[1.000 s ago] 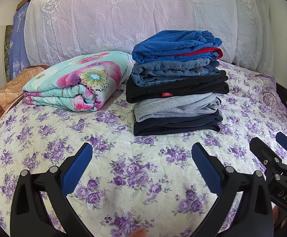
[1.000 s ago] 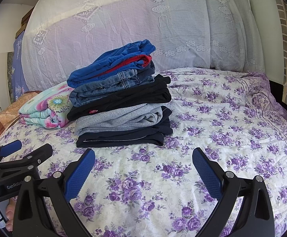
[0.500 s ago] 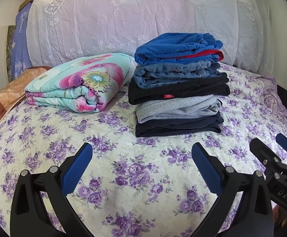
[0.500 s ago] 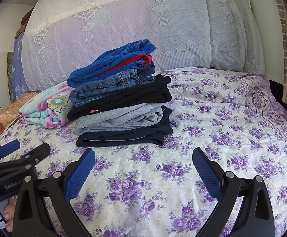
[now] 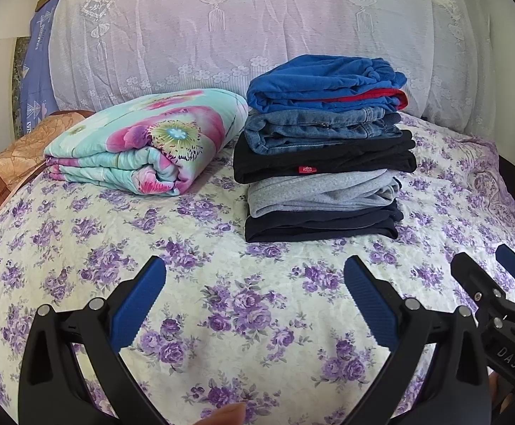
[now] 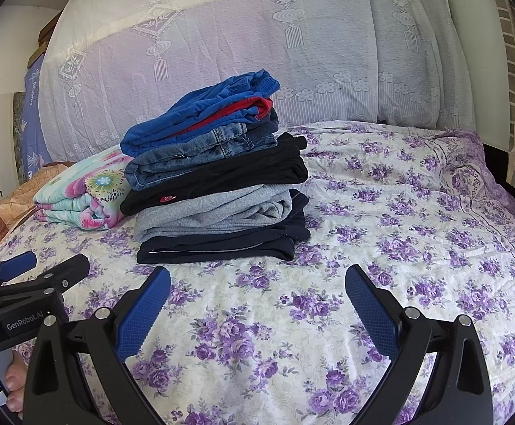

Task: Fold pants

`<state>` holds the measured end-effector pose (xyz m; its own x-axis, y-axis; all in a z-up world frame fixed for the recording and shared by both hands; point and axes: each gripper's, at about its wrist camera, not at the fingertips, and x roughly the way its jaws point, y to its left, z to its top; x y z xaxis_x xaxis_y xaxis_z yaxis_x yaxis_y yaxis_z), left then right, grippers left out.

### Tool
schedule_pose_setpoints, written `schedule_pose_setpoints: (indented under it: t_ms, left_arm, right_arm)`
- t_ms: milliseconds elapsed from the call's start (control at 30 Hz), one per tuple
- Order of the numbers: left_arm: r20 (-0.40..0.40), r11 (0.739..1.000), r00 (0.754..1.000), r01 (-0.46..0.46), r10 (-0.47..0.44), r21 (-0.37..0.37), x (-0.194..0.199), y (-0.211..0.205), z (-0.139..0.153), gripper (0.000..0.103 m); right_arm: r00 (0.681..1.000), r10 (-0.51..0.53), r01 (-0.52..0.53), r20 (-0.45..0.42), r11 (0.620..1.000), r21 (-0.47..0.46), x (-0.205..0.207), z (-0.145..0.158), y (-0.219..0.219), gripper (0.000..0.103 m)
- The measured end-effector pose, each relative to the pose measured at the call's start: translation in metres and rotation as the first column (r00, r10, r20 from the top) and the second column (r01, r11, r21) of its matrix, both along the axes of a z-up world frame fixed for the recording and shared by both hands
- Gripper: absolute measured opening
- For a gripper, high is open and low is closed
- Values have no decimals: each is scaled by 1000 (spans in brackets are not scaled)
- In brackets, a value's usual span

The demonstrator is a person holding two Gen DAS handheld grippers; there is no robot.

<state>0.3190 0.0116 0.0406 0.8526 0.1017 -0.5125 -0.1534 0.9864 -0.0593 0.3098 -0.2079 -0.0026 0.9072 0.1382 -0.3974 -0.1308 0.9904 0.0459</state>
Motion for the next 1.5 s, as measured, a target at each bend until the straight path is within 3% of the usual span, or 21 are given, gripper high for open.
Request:
schedule_pose_setpoints:
  t_ms: [1500]
  left_arm:
    - [-6, 1000, 1000, 9, -9, 7, 1, -4, -2, 99]
  right_arm:
    - [1000, 3, -3, -4, 1000, -1, 1, -1, 0, 99]
